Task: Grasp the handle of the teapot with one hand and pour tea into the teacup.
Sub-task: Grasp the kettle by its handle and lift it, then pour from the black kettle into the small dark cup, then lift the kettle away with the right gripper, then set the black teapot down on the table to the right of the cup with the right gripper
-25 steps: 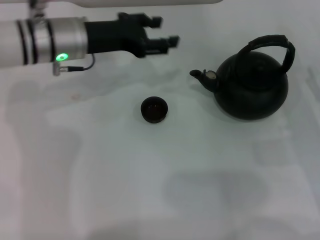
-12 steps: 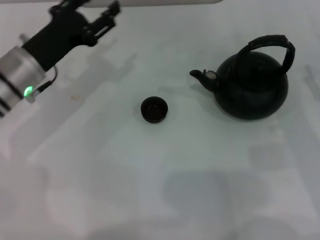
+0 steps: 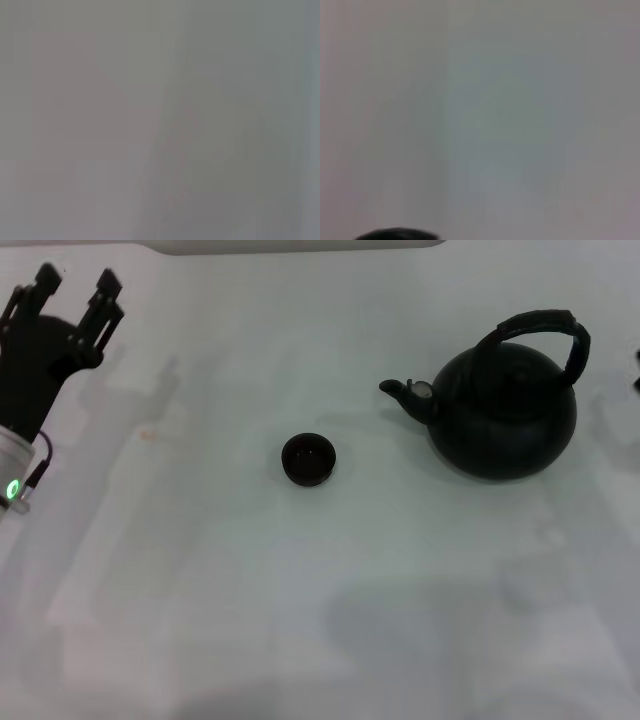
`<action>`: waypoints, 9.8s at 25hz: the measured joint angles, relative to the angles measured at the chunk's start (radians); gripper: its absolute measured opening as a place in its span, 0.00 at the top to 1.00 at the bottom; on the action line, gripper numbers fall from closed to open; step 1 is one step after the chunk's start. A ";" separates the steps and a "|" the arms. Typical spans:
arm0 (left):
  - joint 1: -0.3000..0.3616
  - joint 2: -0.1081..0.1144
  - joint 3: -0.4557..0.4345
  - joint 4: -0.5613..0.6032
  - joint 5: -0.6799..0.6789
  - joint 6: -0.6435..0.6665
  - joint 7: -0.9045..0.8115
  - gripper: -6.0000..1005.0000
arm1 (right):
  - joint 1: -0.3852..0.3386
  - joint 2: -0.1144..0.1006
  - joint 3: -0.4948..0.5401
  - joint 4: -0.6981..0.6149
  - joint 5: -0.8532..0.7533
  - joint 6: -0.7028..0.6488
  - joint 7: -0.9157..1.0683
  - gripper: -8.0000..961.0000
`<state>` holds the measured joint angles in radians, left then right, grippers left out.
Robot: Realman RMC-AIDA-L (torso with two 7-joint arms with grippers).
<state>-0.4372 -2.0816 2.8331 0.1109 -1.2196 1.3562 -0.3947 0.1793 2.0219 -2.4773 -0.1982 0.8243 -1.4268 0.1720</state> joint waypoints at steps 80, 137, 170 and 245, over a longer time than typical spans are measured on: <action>0.059 0.000 0.009 0.027 0.008 -0.042 -0.004 0.28 | 0.154 -0.004 -0.081 -0.073 -0.140 0.090 0.204 0.81; 0.057 0.002 0.009 0.049 0.009 -0.054 -0.030 0.28 | 0.238 0.000 -0.054 -0.147 -0.211 0.149 -0.563 0.87; 0.057 0.002 0.009 0.052 0.009 -0.066 -0.029 0.28 | 0.233 0.000 -0.019 -0.152 -0.212 0.197 -0.490 0.87; 0.057 0.000 0.000 0.063 -0.006 -0.083 -0.030 0.27 | 0.172 -0.006 0.039 0.012 -0.182 0.232 0.105 0.74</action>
<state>-0.3802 -2.0816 2.8336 0.1739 -1.2253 1.2731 -0.4250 0.3509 2.0155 -2.4387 -0.1862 0.6426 -1.1953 0.2775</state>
